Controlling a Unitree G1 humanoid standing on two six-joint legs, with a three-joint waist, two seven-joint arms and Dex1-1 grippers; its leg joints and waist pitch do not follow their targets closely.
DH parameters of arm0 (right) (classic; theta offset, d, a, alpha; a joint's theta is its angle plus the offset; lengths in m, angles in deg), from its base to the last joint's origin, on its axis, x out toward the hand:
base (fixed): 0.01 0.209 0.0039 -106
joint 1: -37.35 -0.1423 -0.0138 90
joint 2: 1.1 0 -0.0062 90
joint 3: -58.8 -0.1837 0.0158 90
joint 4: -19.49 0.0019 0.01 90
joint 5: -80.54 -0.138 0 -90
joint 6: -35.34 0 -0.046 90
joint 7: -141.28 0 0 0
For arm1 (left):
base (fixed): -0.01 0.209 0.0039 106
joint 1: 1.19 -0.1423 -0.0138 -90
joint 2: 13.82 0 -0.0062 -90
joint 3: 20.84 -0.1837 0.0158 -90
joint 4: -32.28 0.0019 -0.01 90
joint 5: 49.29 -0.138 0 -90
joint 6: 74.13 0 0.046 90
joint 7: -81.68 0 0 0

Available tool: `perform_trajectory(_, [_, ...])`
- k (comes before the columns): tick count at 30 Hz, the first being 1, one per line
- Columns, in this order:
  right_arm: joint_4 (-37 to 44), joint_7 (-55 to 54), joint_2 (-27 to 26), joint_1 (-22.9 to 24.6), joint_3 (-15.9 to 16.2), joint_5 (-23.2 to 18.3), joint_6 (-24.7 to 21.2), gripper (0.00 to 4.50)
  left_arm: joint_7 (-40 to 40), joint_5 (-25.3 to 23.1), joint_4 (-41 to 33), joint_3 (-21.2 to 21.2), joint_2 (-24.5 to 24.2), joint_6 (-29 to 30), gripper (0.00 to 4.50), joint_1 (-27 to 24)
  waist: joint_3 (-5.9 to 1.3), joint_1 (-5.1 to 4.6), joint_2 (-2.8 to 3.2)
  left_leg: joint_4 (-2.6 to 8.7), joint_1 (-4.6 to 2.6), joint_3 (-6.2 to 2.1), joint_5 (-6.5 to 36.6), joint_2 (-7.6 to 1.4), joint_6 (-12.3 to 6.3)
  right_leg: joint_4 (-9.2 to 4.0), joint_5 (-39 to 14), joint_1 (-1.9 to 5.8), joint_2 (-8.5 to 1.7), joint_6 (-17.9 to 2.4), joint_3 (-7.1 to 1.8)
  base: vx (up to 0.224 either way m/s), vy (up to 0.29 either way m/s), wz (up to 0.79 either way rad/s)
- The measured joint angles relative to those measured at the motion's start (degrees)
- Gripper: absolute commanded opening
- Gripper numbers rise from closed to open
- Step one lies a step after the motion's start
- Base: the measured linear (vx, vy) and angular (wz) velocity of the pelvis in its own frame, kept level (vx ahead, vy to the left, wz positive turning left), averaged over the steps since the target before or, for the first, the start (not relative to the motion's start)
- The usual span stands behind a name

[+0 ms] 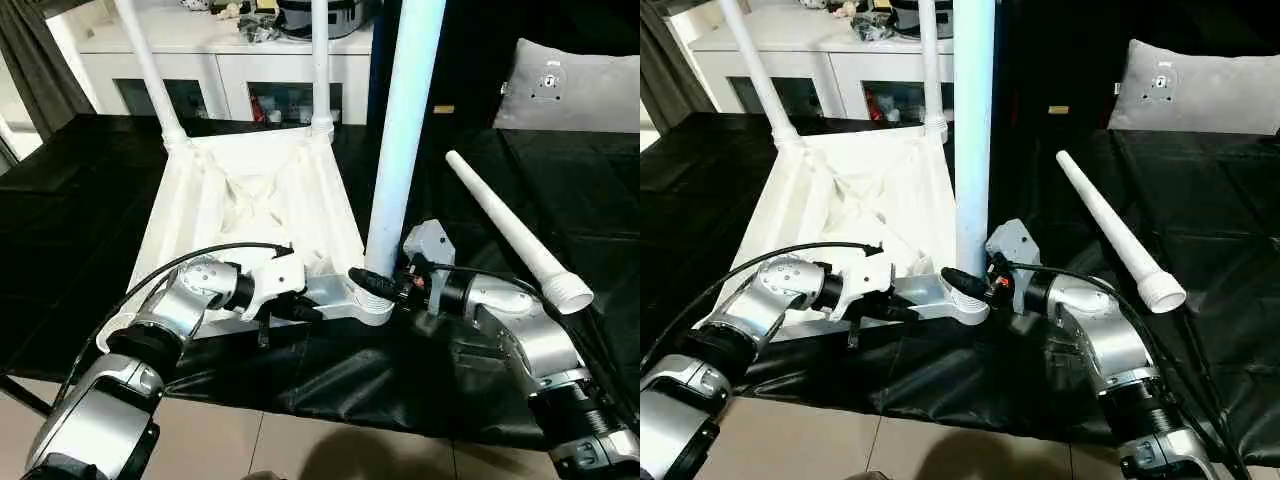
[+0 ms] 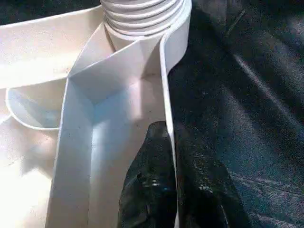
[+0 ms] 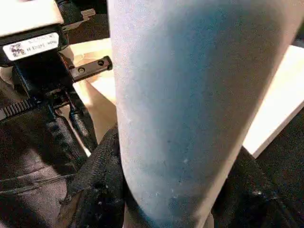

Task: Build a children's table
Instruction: Insert table leg to table base

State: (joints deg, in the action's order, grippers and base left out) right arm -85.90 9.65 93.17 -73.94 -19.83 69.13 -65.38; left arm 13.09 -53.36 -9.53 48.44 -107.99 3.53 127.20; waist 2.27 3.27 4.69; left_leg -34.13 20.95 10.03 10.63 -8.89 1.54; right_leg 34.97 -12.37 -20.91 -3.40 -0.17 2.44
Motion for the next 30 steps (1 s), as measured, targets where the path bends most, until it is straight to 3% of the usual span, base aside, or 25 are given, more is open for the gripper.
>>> perform_trajectory(3, [-0.01,-1.72,-1.25,-0.31,0.44,0.54,-0.62,1.89,1.67,0.12,-3.77,1.23,-1.10,1.85,0.00,-2.47,-0.09,-0.12,-1.07,0.31,0.00,0.01,-0.01,-0.01,0.01,-0.01,-0.01,-0.06,0.00,0.01,0.03,0.000,0.000,0.00])
perform_trajectory(9, [0.01,-6.42,-4.16,-0.85,0.37,1.00,-1.68,1.89,7.54,0.83,-19.37,4.44,-1.82,12.42,0.00,-11.59,0.04,-1.57,-1.34,0.30,0.03,0.05,-0.01,0.01,0.03,-0.12,-0.05,-0.52,0.00,0.08,-0.05,0.000,0.000,0.00])
perform_trajectory(15, [-3.26,-12.13,-6.60,-3.28,-1.49,1.36,-2.29,1.89,17.70,-3.31,-35.02,5.00,2.32,25.17,0.00,-18.31,0.08,-2.73,-2.55,0.33,0.23,0.10,-0.01,0.01,0.03,-0.15,-0.04,-0.92,-0.01,0.07,-0.10,0.000,0.000,0.00])
perform_trajectory(30, [-3.38,-16.14,-8.10,-3.70,-2.57,2.60,-2.36,1.89,22.96,-6.98,-40.55,2.40,4.13,34.65,0.00,-17.57,0.09,-2.78,-2.72,0.54,0.48,0.11,0.05,0.01,0.13,-0.17,-0.01,-0.94,0.00,0.01,-0.04,0.000,0.000,0.00])
